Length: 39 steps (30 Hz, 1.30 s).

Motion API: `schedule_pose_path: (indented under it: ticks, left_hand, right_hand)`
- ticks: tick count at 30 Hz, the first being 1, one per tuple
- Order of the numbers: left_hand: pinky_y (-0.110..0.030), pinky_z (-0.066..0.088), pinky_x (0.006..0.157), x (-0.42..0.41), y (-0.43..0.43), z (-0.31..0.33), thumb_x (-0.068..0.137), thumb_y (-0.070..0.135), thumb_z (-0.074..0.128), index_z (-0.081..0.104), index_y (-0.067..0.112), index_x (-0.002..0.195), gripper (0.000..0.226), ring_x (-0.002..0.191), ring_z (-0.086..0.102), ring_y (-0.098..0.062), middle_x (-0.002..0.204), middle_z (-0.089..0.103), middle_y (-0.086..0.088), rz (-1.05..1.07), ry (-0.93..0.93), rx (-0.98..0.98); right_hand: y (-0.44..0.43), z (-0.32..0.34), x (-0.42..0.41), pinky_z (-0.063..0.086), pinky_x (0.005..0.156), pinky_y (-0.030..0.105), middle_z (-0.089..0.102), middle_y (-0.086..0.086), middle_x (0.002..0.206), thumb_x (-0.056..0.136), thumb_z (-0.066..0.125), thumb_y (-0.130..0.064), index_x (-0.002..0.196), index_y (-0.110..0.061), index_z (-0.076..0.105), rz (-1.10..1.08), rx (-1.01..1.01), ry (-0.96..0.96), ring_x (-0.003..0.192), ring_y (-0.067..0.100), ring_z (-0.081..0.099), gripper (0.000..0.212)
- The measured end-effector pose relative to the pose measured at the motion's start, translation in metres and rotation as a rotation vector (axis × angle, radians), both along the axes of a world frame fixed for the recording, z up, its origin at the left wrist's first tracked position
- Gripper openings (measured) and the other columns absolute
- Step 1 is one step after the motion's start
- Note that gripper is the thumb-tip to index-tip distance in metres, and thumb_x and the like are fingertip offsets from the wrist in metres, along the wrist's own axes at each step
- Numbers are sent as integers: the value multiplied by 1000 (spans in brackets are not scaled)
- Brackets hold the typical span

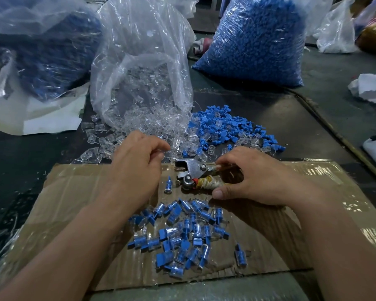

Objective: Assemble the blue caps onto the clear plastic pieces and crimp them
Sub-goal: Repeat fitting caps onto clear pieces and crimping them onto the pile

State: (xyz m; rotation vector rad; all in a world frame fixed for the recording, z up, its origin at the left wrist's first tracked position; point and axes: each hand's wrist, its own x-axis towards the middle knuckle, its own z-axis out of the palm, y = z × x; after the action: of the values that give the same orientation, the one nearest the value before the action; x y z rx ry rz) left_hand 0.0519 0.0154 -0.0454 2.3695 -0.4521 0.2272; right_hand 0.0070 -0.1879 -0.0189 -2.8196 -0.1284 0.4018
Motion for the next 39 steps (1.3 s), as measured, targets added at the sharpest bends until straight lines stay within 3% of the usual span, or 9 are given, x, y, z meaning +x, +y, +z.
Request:
schedule_pose_path:
  ticks: [3,15,18,22,25,27,32,37,39]
  left_hand:
    - [-24,30,78,-2,-1,1,88,10,55,65,20,93,14,76,38,10,78,42,22,-7,-18,-18]
    - [-7,29,69,-3,-1,2,85,11,61,67,18,92,12,72,44,9,74,47,24,-13,-21,-21]
    - [-7,29,65,-4,-1,2,85,11,61,66,18,93,12,71,45,10,74,48,24,-14,-17,-28]
    - [-9,31,65,-4,-1,2,84,10,62,67,17,91,11,71,47,7,73,49,22,-13,-29,-47]
    - [-10,33,66,-5,-1,2,83,9,63,67,18,90,12,70,48,6,73,50,22,-8,-38,-67]
    - [-8,32,64,-5,-1,2,83,9,63,67,18,90,12,69,48,7,72,50,23,0,-44,-79]
    - [-8,31,61,-6,-1,2,82,10,64,66,20,90,13,67,47,8,71,49,23,8,-53,-95]
    - [-9,30,62,-6,-1,2,82,9,65,66,19,90,13,67,47,8,71,48,24,-5,-57,-86]
    - [-9,30,61,-7,-2,2,82,9,65,67,18,90,12,67,47,8,71,49,23,-6,-55,-79]
  right_hand:
    - [0,0,0,34,83,27,36,-23,92,39,34,-85,122,-34,47,4,3,-1,97,5,40,98]
    - [0,0,0,38,84,28,41,-18,99,40,34,-84,121,-34,47,6,-10,-16,98,5,42,96]
    - [0,1,0,38,75,26,44,-20,96,39,30,-87,113,-36,51,-12,2,-36,91,2,44,93]
    - [3,1,3,37,66,16,53,-19,85,59,32,-78,93,-30,61,-148,155,-279,79,-5,47,66]
    - [-4,-5,10,42,66,18,54,-20,74,84,59,-41,83,-24,66,-325,248,-568,72,-4,51,19]
    - [-10,-8,14,49,71,26,58,-16,74,86,61,-26,82,-24,66,-434,258,-655,70,2,55,7]
    - [-14,-20,28,46,77,26,65,-4,89,87,61,-21,93,-18,70,-432,229,-624,72,-1,52,11]
    - [-4,-32,35,28,96,29,54,-1,125,89,55,-33,128,-21,53,-214,44,-401,115,15,40,41]
    - [-5,-33,36,26,95,28,52,-1,127,90,54,-31,130,-22,51,-195,-9,-376,117,17,36,41]
